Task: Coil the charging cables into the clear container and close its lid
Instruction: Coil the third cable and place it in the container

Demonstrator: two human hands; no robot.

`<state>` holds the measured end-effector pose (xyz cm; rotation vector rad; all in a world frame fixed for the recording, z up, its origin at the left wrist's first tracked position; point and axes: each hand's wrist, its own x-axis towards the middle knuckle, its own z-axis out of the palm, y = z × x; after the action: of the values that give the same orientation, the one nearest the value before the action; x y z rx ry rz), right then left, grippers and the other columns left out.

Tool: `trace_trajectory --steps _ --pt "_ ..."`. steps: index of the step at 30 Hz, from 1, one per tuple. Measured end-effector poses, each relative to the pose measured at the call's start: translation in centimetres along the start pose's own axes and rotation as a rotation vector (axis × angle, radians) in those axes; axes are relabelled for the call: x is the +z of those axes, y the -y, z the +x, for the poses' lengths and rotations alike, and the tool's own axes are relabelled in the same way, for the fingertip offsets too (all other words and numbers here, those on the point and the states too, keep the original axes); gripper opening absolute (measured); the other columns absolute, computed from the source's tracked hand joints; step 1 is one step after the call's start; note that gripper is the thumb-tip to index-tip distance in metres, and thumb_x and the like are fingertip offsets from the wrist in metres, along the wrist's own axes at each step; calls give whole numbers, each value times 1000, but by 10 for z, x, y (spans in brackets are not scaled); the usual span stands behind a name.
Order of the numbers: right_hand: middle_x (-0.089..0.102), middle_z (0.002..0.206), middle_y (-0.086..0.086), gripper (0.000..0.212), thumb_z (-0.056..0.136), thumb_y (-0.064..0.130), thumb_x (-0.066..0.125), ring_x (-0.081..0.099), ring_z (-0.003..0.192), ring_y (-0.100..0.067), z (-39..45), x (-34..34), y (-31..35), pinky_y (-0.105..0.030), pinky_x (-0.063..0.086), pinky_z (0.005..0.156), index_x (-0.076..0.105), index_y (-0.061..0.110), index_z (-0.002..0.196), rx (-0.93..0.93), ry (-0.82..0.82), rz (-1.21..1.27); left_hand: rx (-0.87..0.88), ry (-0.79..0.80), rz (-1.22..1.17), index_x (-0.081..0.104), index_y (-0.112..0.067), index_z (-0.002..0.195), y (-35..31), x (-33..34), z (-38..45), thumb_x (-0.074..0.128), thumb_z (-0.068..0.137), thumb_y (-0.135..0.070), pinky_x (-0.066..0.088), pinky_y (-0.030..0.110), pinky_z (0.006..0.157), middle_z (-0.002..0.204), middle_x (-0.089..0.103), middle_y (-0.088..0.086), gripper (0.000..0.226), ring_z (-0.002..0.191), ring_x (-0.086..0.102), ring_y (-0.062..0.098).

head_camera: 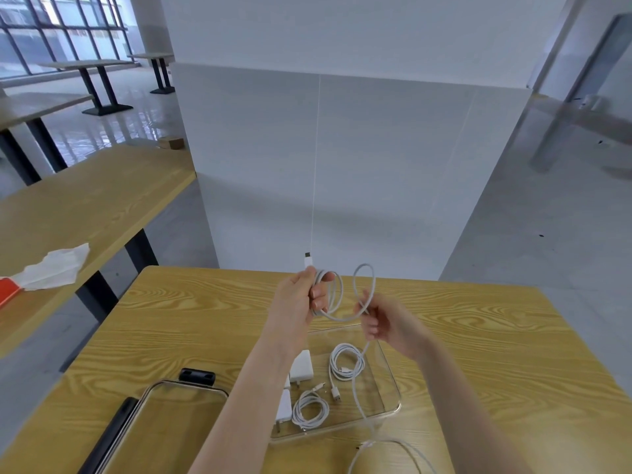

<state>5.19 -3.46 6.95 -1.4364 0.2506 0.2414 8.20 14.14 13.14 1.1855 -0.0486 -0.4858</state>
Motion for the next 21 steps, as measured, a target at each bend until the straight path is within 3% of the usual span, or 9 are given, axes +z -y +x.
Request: trace_trajectory --steps 4,10,13,17,21 --pt "26 48 5 48 88 40 59 18 45 -13 2 -1 -8 -24 16 44 43 20 48 137 -106 -138 22 23 -97 60 1 84 -4 1 -2 33 101 -20 28 25 56 43 38 -8 38 38 34 5" --pt "39 43 5 35 75 35 74 26 36 -8 0 -3 -11 -19 19 39 54 16 54 409 -216 -352 140 184 -179 60 -2 80 -11 0 -8 33 99 -20 37 22 54 45 36 -8 38 39 33 7" --pt "49 40 3 30 79 26 71 31 30 -7 4 0 -3 -15 23 34 59 10 56 367 -394 -319 91 315 -13 61 -4 77 -7 4 -14 33 98 -22 33 20 51 46 37 -8 40 40 32 8" --pt "47 32 3 32 86 14 58 28 25 -7 10 3 20 -12 21 31 53 8 54 218 -575 -288 2 480 395 61 -4 84 11 10 -20 33 100 -23 31 16 50 50 40 -7 38 45 32 8" --pt "50 51 -4 26 93 16 49 29 28 -8 4 9 44 -15 18 33 58 7 72 13 -542 7 -33 299 568 60 5 96 24 15 -17 34 101 -21 31 11 47 46 44 -12 37 39 37 0"
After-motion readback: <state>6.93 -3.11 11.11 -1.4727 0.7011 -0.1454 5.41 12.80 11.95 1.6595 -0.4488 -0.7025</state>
